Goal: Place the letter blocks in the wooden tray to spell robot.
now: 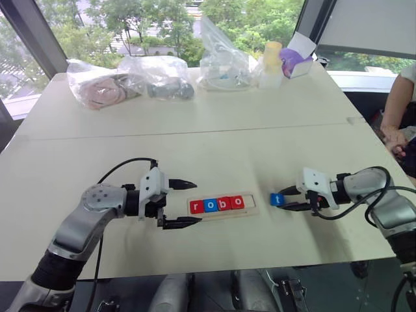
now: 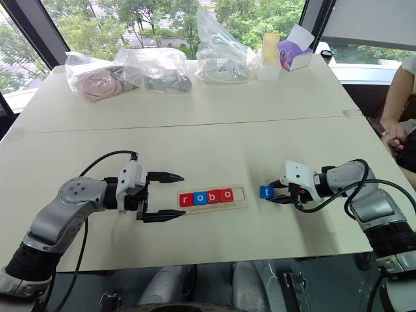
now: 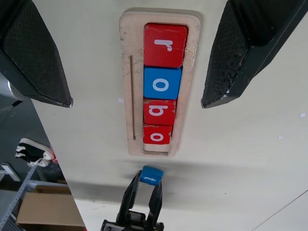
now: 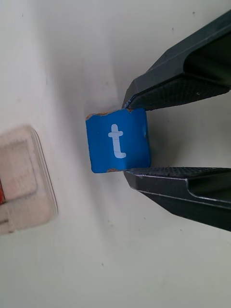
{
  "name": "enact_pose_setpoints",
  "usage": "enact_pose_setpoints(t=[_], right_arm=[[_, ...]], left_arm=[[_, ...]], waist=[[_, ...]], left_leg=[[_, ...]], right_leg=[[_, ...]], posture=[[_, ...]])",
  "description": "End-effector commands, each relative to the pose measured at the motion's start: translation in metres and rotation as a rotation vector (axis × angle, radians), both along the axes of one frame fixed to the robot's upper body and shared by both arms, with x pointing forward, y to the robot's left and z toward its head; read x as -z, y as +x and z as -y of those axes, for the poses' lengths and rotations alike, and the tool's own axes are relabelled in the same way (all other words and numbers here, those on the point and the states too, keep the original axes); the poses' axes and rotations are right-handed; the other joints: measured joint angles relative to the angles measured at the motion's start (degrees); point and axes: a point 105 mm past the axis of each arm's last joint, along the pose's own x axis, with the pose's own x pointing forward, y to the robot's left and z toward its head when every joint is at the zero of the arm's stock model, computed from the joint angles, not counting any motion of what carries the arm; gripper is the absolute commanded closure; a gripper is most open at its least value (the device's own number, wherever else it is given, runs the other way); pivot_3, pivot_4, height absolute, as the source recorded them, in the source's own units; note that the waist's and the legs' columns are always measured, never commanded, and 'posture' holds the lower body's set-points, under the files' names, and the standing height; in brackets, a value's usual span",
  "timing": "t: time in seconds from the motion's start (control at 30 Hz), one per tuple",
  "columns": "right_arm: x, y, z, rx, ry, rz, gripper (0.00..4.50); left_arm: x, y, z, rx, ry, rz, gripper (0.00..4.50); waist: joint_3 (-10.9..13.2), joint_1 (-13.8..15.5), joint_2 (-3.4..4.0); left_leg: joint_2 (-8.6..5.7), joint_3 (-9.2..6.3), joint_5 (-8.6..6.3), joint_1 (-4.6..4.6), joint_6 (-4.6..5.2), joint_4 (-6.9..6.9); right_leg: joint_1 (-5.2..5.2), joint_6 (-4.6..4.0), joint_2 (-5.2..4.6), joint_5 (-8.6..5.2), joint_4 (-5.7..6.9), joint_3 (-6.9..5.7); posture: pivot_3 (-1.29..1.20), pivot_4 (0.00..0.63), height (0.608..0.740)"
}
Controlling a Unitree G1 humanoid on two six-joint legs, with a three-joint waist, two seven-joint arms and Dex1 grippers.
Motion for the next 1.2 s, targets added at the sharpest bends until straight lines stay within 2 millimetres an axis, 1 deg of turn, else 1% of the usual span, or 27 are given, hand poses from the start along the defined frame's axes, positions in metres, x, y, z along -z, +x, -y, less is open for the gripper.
enact_pose_setpoints(t=[0.03, 0.1, 0.2, 0.3, 0.37, 0.57, 0.77, 1.2], right_arm=[[-0.026, 0.004, -0.016, -0.046, 0.025, 0.082, 3.39], [-0.032, 0.0, -0.027, -0.08, 0.032, 0.082, 3.39], [-0.035, -0.004, -0.041, -0.119, 0.036, 0.073, 3.39], [-0.034, -0.004, -0.05, -0.132, 0.038, 0.073, 3.39], [-0.029, -0.003, -0.055, -0.149, 0.023, 0.062, 3.39], [-0.02, -0.001, -0.06, -0.181, -0.007, 0.04, 3.39], [-0.016, -0.002, -0.065, -0.209, -0.016, 0.028, 3.39], [-0.016, 0.0, -0.076, -0.245, -0.014, 0.029, 3.39]], left_arm=[[-0.012, -0.002, 0.002, 0.018, -0.014, 0.045, 0.0], [-0.012, -0.002, 0.002, 0.019, -0.015, 0.043, 0.0], [-0.013, -0.002, 0.003, 0.018, -0.017, 0.043, 0.0], [-0.013, -0.001, 0.003, 0.016, -0.018, 0.044, 0.0], [-0.013, -0.002, 0.003, 0.013, -0.019, 0.044, 0.0], [-0.013, -0.003, 0.003, 0.003, -0.019, 0.044, 0.0], [-0.012, -0.005, 0.002, -0.005, -0.019, 0.042, 0.0], [-0.012, -0.005, 0.003, -0.017, -0.026, 0.04, 0.0]], waist=[[0.0, 0.0, 0.01], [0.0, 0.0, 0.01], [0.0, 0.1, 0.01], [0.0, 0.2, 0.01], [0.0, 0.1, 0.01], [0.0, 0.1, 0.01], [0.0, 0.1, 0.01], [0.0, 0.1, 0.01]], left_leg=[[0.0, 0.0, 0.0, 0.0, 0.0, 0.0], [0.0, 0.0, 0.0, 0.0, 0.0, -0.01], [0.0, -0.01, 0.0, -0.01, -0.01, -0.01], [-0.01, 0.0, 0.0, -0.01, 0.0, 0.0], [-0.01, 0.0, 0.0, -0.01, -0.01, 0.0], [-0.01, 0.0, 0.0, -0.01, -0.01, 0.0], [-0.01, 0.0, 0.0, -0.01, -0.01, 0.0], [-0.02, -0.01, 0.01, -0.01, -0.02, 0.01]], right_leg=[[-0.01, 0.0, 0.0, 0.0, 0.01, 0.01], [-0.03, 0.0, -0.01, 0.0, 0.02, 0.01], [-0.03, 0.0, -0.02, 0.0, 0.02, 0.01], [-0.02, 0.0, -0.01, 0.0, 0.02, 0.01], [-0.02, 0.0, -0.02, 0.0, 0.01, 0.01], [-0.03, 0.0, -0.01, 0.0, 0.02, 0.01], [-0.04, 0.01, -0.01, 0.0, 0.05, 0.01], [-0.06, 0.01, 0.0, 0.0, 0.11, 0.01]], posture=[[0.0, 0.15, 0.74], [0.0, 0.15, 0.74], [0.0, 0.15, 0.74], [0.0, 0.15, 0.74], [0.0, 0.15, 0.74], [0.0, 0.15, 0.74], [0.0, 0.15, 0.74], [0.0, 0.15, 0.74]])
